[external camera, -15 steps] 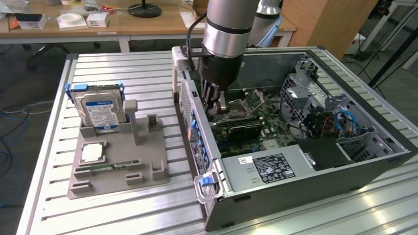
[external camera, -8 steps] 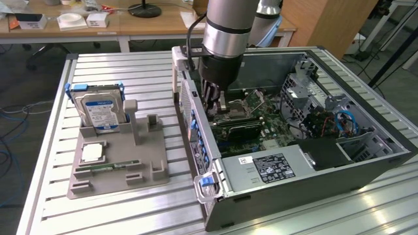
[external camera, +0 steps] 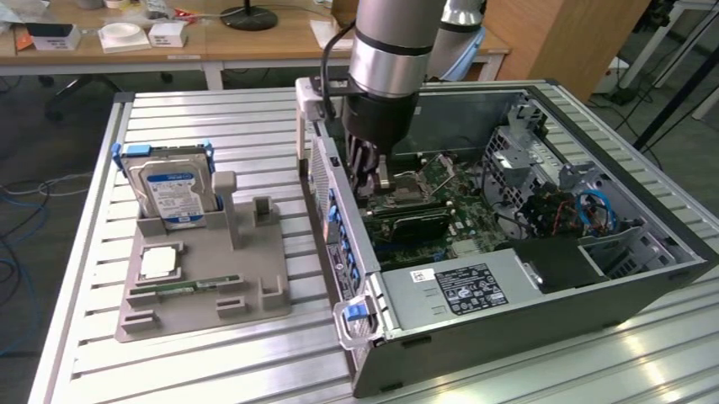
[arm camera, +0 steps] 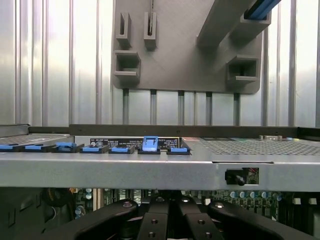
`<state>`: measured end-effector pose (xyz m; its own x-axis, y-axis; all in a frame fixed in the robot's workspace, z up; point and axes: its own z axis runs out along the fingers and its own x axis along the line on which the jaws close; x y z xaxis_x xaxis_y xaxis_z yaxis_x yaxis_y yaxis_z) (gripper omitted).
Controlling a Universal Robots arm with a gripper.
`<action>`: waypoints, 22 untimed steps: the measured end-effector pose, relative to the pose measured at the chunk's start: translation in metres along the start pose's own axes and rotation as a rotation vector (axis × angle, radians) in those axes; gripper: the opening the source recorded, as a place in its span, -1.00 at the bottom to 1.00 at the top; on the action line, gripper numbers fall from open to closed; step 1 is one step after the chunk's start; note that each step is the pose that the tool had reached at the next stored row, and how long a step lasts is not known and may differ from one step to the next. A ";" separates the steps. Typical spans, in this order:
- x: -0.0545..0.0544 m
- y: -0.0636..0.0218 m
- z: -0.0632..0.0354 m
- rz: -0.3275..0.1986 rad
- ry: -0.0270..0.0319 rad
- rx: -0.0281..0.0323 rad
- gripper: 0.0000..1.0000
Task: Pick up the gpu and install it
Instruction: 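Press down on the gpu until it lock into place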
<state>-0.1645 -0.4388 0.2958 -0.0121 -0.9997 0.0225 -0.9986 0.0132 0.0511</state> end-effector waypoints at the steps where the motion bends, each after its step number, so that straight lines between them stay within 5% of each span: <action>1: 0.000 0.0000 -0.0004 0.000 0.0000 0.0000 -0.79; 22: 0.000 0.0030 -0.0055 0.000 0.0007 0.0003 -0.79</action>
<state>-0.1672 -0.4388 0.3015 -0.0120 -0.9997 0.0232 -0.9986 0.0131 0.0508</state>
